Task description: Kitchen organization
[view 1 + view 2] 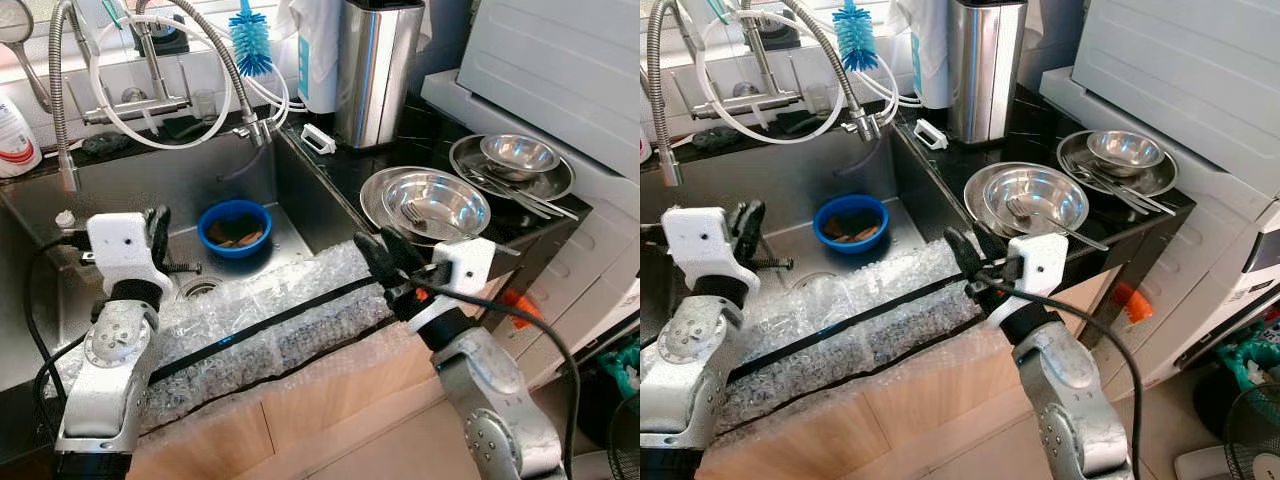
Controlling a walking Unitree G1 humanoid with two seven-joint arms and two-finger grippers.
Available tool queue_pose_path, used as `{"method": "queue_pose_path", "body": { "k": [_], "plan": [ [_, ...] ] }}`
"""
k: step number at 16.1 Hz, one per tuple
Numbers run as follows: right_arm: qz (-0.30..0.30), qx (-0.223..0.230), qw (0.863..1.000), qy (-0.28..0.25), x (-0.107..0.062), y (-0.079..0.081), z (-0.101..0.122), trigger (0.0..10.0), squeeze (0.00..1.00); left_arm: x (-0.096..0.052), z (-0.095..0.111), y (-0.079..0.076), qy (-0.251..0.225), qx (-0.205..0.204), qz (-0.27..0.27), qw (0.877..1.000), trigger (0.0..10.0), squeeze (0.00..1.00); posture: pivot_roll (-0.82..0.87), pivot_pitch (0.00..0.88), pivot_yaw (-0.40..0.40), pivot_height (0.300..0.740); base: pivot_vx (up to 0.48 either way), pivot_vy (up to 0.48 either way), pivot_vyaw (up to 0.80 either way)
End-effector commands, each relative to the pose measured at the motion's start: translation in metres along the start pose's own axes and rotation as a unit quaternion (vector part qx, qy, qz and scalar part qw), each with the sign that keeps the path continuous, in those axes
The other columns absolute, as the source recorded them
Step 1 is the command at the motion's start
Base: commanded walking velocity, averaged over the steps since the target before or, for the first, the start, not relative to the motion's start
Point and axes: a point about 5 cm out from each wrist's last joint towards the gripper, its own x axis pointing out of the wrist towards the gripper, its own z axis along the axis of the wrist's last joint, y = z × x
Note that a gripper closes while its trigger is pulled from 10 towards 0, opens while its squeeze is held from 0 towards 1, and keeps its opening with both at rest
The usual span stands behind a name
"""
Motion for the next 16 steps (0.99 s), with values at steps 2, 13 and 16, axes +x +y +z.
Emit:
{"method": "queue_pose_path", "body": {
  "k": [2,13,16],
  "plan": [
    [-0.004,-0.020,1.000,0.006,-0.001,0.001,-0.003,10.0,0.00,-0.001,-0.012,0.007,0.043,0.027,0.020,0.999,10.0,0.00,-0.04,0.000,0.011,0.740,0.000,0.000,0.00],
    [-0.018,-0.043,0.999,0.010,0.001,-0.001,-0.008,10.0,0.00,-0.003,-0.023,0.000,0.082,0.017,0.023,0.996,10.0,1.00,-0.04,0.010,0.019,0.740,0.000,0.000,0.00],
    [-0.019,-0.044,0.999,0.007,0.001,-0.001,-0.007,10.0,0.00,-0.003,-0.023,-0.001,0.082,0.013,0.022,0.996,10.0,0.96,-0.04,0.011,0.021,0.740,0.000,0.000,0.00]
  ]
}}
